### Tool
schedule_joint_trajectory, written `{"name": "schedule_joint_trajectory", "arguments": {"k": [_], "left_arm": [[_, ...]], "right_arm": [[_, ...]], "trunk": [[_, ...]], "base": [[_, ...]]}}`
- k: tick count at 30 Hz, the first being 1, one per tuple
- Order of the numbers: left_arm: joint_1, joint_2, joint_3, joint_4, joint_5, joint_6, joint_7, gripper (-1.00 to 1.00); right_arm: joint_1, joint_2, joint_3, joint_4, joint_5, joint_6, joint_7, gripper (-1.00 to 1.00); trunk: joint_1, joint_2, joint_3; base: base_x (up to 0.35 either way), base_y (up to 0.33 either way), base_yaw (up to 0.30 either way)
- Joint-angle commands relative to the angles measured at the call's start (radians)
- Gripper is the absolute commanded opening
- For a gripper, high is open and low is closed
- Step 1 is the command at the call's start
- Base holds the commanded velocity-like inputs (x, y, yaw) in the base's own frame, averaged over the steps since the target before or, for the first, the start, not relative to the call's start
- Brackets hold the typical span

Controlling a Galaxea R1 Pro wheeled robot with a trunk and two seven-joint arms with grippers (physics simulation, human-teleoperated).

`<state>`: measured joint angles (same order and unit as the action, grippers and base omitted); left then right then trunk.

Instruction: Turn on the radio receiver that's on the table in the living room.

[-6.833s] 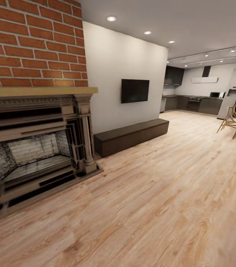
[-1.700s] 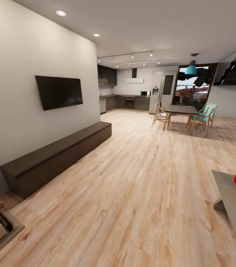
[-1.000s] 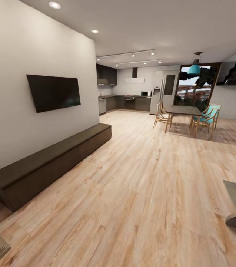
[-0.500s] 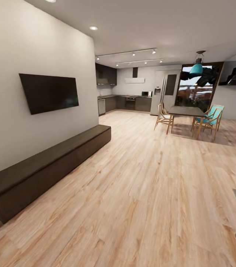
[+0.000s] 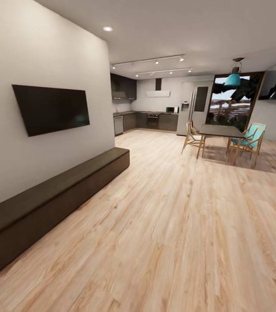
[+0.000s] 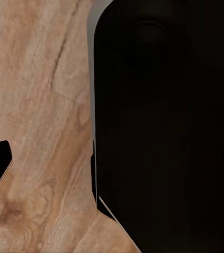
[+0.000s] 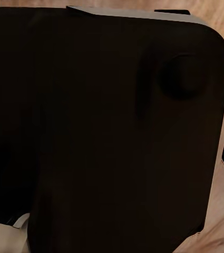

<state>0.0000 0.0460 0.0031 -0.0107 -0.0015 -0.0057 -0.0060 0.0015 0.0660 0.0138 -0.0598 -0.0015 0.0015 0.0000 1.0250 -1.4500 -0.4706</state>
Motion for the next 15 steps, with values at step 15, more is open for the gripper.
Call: {"name": "schedule_joint_trajectory", "arguments": {"k": [15], "left_arm": [[0.0,0.0,0.0,0.0,0.0,0.001,0.0,1.0]], "right_arm": [[0.0,0.0,0.0,0.0,0.0,0.0,0.0,1.0]], "trunk": [[0.0,0.0,0.0]], "base": [[0.332,0.0,0.0]]}}
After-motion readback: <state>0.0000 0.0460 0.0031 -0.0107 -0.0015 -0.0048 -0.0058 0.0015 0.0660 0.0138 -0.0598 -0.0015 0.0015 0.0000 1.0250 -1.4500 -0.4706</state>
